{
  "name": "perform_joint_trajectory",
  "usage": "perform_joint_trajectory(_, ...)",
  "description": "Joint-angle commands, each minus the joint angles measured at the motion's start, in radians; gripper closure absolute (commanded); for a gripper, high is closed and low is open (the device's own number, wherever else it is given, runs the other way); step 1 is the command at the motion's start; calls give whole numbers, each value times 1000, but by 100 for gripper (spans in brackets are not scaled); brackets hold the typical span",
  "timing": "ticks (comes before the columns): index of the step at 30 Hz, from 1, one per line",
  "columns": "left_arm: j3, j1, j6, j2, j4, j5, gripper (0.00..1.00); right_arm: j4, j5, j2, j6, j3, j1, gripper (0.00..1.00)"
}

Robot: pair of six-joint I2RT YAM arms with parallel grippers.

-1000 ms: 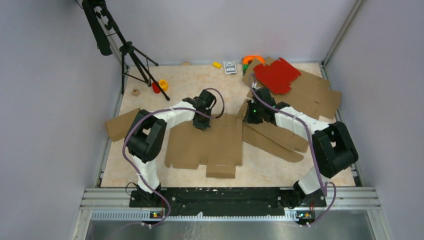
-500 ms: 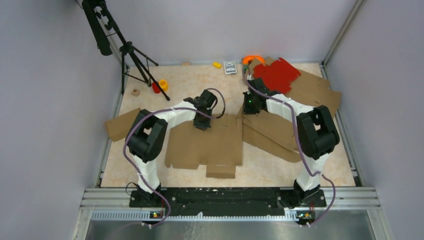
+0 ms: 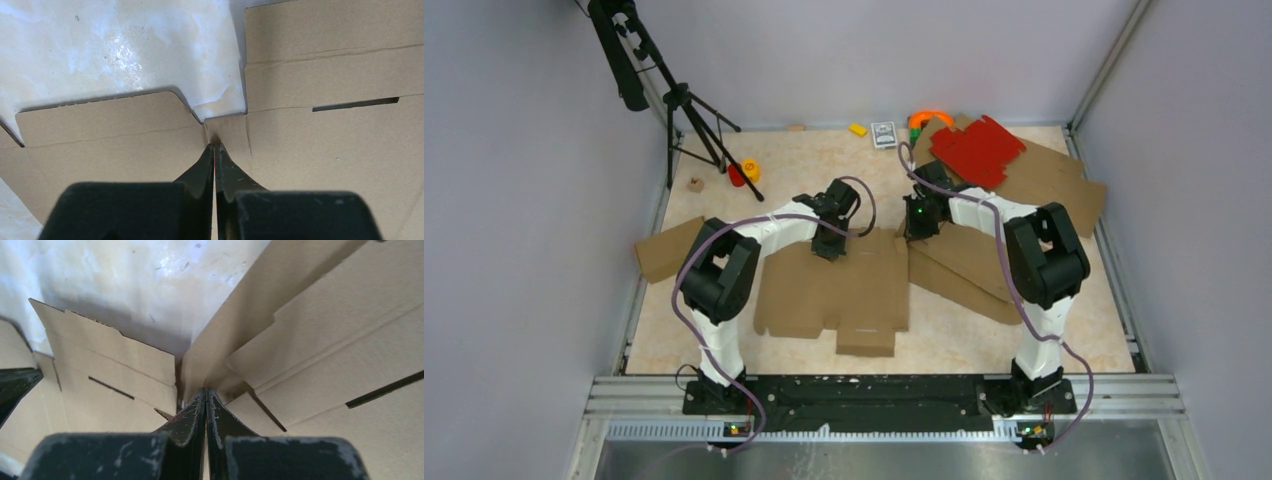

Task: Fold the paper box

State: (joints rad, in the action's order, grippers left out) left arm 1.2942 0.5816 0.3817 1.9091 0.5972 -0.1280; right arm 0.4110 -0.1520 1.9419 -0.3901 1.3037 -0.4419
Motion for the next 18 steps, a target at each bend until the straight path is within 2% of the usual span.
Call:
perform_joint_trajectory(1, -9, 1, -10, 62, 13, -13, 100, -45, -109, -47, 22, -11, 8, 100)
perform_joint_trajectory(6, -8, 5, -10, 63, 13, -7, 100, -82, -159, -98, 11, -83, 6, 100)
perform_joint_trajectory(18, -14, 10, -10, 55, 16, -10, 100, -23, -75, -194, 51, -126, -21, 100)
